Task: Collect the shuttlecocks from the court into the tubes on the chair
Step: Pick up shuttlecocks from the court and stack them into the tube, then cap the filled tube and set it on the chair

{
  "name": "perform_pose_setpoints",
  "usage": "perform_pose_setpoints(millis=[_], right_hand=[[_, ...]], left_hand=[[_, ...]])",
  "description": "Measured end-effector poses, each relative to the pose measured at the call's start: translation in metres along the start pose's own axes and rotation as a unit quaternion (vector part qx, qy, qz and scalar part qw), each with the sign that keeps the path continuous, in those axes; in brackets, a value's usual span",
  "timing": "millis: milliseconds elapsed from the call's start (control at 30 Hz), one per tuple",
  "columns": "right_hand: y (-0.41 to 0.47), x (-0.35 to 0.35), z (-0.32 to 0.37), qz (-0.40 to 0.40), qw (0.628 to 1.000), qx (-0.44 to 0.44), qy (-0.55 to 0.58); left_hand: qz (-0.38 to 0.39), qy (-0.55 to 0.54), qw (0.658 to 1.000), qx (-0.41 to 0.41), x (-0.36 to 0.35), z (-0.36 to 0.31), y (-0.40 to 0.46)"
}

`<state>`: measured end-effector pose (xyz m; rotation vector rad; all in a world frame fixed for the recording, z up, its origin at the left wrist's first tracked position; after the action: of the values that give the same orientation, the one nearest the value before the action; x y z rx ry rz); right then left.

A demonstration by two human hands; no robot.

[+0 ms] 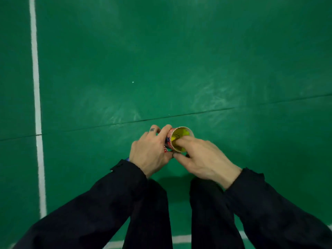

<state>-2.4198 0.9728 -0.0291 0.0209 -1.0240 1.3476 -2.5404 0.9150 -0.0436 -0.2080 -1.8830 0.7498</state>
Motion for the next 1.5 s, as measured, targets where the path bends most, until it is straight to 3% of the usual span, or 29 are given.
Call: perform_pose_setpoints(millis=[200,300,433,667,800,867,967,1167,1333,1500], right_hand=[[-0.185,0.069,0.063,-0.134,0.982,-0.083,0.104],[-0.268,0.086,0.074,-0.224,0.951,-0.159,0.139],[-0.382,0.082,0.077,-0.361,0.870,-0.249,0.227],[-0.574,0.003,0.099,-0.515,0.718,-0.367,0.290],[-0.671,-0.068,0.107,-0.529,0.680,-0.432,0.268],[-0.717,-0.105,0.107,-0.518,0.673,-0.463,0.254],[-0.800,-0.166,0.107,-0.514,0.628,-0.530,0.245],[-0.933,-0.259,0.100,-0.515,0.548,-0.592,0.290],[-1.013,-0.305,0.069,-0.507,0.493,-0.630,0.320],[-1.092,-0.331,0.011,-0.499,0.499,-0.652,0.277]], left_hand=[[0.041,-0.004,0.992,-0.122,0.084,-0.119,-0.107],[0.059,-0.051,0.978,-0.193,0.111,-0.167,-0.149],[0.089,-0.151,0.944,-0.278,0.135,-0.230,-0.204],[0.164,-0.120,0.868,-0.453,0.092,-0.368,-0.315],[0.228,-0.009,0.821,-0.523,0.021,-0.457,-0.387],[0.268,0.065,0.772,-0.572,-0.024,-0.506,-0.434],[0.301,0.148,0.686,-0.646,-0.095,-0.575,-0.514],[0.322,0.159,0.574,-0.736,-0.192,-0.683,-0.626],[0.362,0.160,0.527,-0.752,-0.266,-0.763,-0.675],[0.387,0.193,0.486,-0.760,-0.340,-0.864,-0.703]])
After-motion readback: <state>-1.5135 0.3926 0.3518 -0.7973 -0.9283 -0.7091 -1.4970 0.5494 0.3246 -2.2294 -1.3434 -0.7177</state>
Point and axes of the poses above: each hand's wrist, its own y-axis towards the middle knuckle, its own x-axis out of the back of the hand, z = x × y, the point moved 7 cm from there along y, towards the middle knuckle, and after that the axes turned 9 degrees about z, right-handed, at the moved point
